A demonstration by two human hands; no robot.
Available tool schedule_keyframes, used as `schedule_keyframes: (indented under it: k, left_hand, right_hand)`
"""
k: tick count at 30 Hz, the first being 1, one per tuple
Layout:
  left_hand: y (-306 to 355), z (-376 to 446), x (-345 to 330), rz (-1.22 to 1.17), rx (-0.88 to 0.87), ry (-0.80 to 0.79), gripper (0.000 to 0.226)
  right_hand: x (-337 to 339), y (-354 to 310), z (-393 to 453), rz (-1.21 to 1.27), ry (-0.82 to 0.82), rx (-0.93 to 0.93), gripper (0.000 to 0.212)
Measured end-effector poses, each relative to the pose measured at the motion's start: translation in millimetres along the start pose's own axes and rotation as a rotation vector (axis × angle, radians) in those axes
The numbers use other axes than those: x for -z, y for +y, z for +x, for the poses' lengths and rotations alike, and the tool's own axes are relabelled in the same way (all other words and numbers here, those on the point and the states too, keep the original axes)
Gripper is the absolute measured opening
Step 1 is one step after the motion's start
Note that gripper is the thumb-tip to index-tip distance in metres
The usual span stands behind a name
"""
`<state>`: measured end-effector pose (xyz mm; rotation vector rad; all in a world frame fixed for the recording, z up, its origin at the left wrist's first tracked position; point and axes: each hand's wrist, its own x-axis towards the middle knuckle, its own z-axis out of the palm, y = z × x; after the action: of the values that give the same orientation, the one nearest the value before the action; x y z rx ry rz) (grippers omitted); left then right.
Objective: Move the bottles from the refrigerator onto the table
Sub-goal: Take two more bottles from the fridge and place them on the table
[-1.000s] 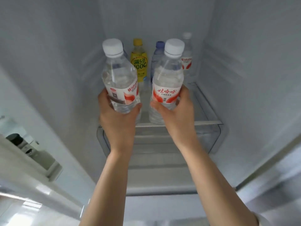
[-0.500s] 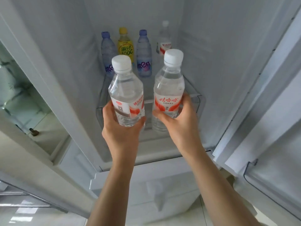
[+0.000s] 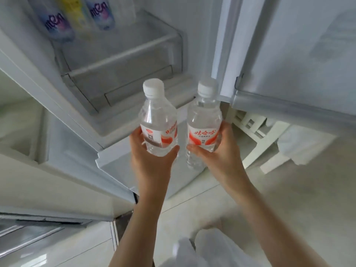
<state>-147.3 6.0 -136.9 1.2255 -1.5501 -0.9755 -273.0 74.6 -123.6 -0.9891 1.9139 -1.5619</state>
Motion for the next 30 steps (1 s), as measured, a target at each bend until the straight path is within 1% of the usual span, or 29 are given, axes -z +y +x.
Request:
schedule_keyframes:
  k: [3, 7, 10, 14, 22, 26, 30]
  left_hand:
    - [-8.8, -36.6, -18.2, 0.019, -0.013, -0.145, 0.075]
    - [-14.8, -74.9, -42.5, 0.044, 0.016, -0.300, 0.078]
    - [-14.2, -107.3, -69.7, 0.081, 0.047, -0.426, 0.080]
    - [-1.1, -161.1, -112.2, 0.116, 0.045, -0.582, 0.077]
    - [28.4, -278.1, -204.0, 0.111, 0.050, -0.775, 0.079]
    - [43.6, -332.9, -248.3, 0.075, 0.074, -0.854, 0.081]
    - [66.4, -373.0, -292.5, 0.049, 0.055, -0.900, 0.083]
  right_hand:
    - [29.5, 27.6, -33.2, -0.101, 0.076, -0.093, 0.072]
    - [69.7, 50.3, -69.0, -0.215, 0.200, -0.227, 0.070]
    - [110.0, 63.9, -100.0, -0.240, 0.298, -0.341, 0.071]
    - [175.4, 81.9, -148.0, -0.243, 0.436, -0.462, 0.070]
    - [307.3, 123.4, -234.7, -0.189, 0.631, -0.541, 0.065]
    - [365.7, 143.8, -263.8, -0.180, 0.686, -0.564, 0.064]
    - [420.1, 160.7, -278.8, -0.167, 0.731, -0.578, 0.062]
